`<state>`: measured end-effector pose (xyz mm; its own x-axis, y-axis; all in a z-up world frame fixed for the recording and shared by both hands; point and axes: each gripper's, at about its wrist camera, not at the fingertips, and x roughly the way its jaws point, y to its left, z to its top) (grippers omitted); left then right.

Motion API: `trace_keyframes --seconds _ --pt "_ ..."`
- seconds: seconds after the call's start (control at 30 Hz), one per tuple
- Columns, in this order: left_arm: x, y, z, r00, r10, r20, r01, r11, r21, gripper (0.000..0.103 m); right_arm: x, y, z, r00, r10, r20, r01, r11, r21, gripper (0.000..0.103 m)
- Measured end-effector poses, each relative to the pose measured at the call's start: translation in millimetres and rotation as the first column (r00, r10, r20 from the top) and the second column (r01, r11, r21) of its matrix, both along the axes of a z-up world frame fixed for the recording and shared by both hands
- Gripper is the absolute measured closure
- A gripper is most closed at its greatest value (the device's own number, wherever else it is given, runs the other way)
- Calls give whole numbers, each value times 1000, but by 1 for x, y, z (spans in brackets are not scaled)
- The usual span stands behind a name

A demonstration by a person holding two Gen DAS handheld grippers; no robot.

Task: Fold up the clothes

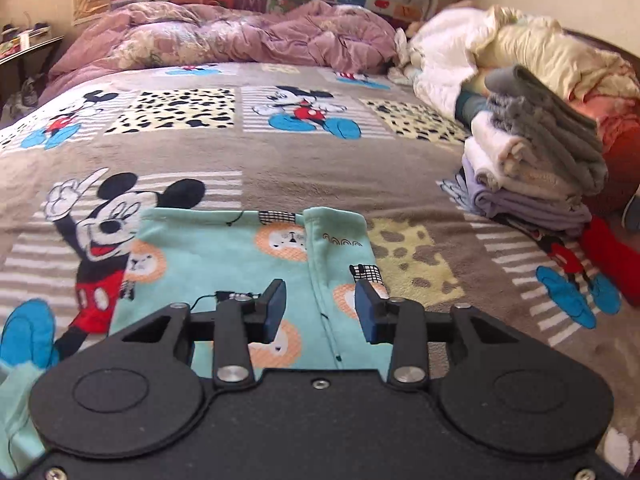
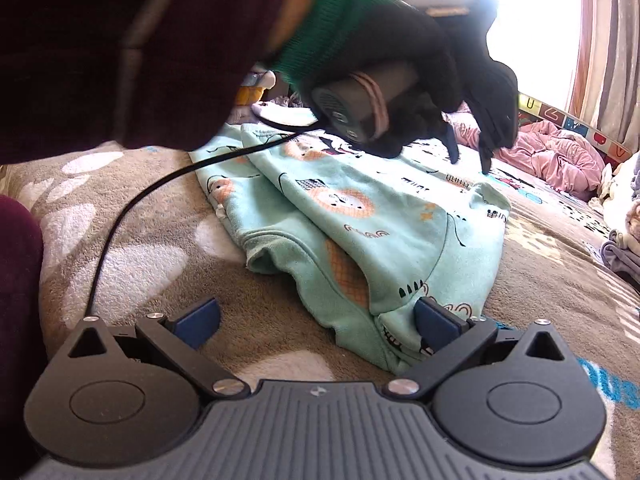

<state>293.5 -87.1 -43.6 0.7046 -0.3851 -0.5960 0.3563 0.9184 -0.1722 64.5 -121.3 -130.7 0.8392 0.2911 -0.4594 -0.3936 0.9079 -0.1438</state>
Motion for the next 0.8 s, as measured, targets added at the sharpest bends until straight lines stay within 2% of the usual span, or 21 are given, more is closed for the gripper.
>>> trace_keyframes --seconds 0.1,0.17,0.23,0.33,0.43,0.6,0.7,0.8 --pt "-57 51 8 993 117 23 -114 986 -119 59 -11 -3 5 999 14 35 -15 1000 8 0" --pt "-84 83 3 976 216 10 -211 960 -183 58 -23 -7 13 998 31 46 -32 999 14 3" --pt "-105 115 -6 953 302 -31 -300 916 -266 58 -35 -12 24 998 32 62 -33 999 22 3" --pt "-122 158 -28 916 377 -137 -399 818 -415 57 -46 -21 37 996 9 91 -12 999 30 3" --pt "-124 176 -46 896 388 -216 -444 760 -475 57 -50 -27 44 992 -8 126 6 1000 13 3" --pt "-115 180 -60 895 389 -218 -444 726 -525 57 -46 -27 43 989 8 149 -2 999 -38 3" --pt "-97 181 -64 887 407 -217 -458 724 -515 57 -34 -28 36 991 17 129 -11 999 -48 3" --pt "-84 180 -66 880 435 -189 -470 744 -475 58 -23 -32 25 995 9 95 -6 1000 -31 5"
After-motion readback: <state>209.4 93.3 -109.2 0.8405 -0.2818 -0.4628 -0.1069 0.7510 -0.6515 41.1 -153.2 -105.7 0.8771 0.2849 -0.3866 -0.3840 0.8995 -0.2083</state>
